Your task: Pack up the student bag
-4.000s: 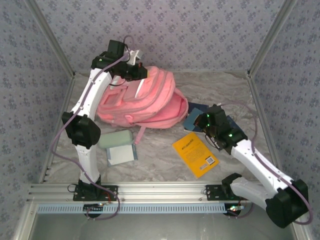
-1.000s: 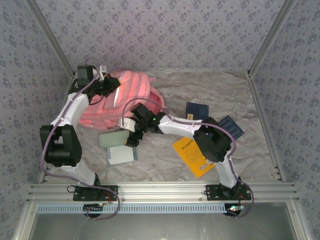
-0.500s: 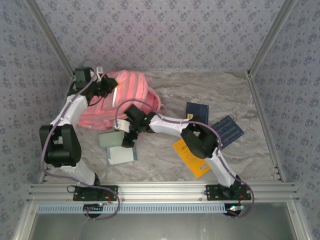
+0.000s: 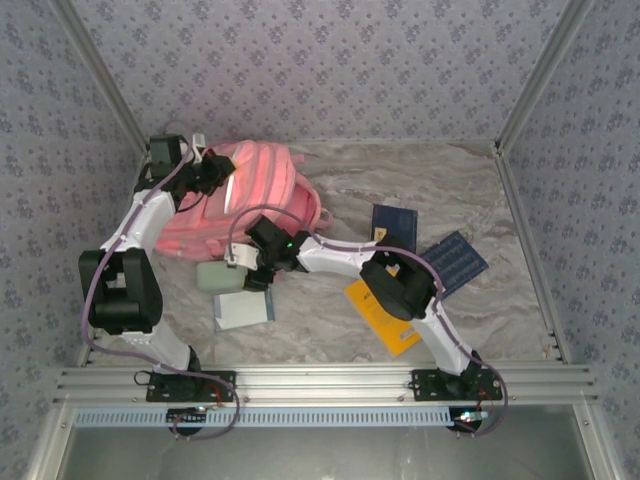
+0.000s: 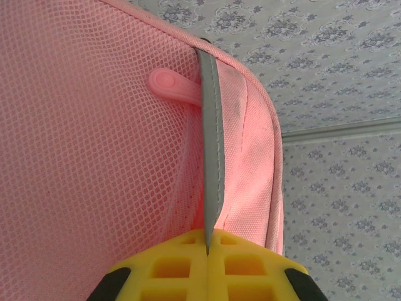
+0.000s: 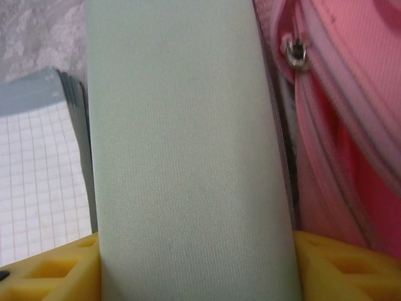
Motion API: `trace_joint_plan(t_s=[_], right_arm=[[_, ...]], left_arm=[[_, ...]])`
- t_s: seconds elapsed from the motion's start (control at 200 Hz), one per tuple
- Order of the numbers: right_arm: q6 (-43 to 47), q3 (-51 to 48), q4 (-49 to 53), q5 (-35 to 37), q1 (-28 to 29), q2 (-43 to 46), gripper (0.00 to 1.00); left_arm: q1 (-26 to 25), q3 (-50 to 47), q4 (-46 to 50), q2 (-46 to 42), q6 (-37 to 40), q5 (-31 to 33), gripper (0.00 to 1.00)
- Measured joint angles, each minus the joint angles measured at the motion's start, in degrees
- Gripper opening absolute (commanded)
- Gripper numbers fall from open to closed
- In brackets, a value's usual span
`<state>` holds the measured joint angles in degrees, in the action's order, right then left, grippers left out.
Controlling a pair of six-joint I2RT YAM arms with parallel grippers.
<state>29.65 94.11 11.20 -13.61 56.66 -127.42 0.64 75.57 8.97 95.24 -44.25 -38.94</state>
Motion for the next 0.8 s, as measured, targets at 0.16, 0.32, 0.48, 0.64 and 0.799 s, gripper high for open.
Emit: trace_joint_plan(t_s=[0.16, 0.32, 0.48, 0.64, 0.799], right_arm=[[0.26, -6.25, -2.19, 2.03, -0.09, 4.31, 0.6], [0.02, -12.11, -4.24, 2.32, -0.72, 10.43, 0.56], [-2.71, -20.85, -8.98, 2.91, -1.49, 20.68, 0.52], [-7.45, -32.39, -13.22, 6.36, -1.53, 31.74, 0.48], [-15.06, -42.21, -13.57, 12.11, -0.44, 39.98, 0.47]], left_arm=[[0.07, 0.0, -0.02, 0.0, 0.02, -0.02, 0.0], [0.2, 0.0, 0.0, 0.0, 0.04, -0.2, 0.0], [0.42, 0.0, -0.02, 0.0, 0.04, -0.28, 0.0], [0.48, 0.0, -0.11, 0.0, 0.0, -0.5, 0.0], [0.48, 0.0, -0.2, 0.02, 0.02, -0.63, 0.0]])
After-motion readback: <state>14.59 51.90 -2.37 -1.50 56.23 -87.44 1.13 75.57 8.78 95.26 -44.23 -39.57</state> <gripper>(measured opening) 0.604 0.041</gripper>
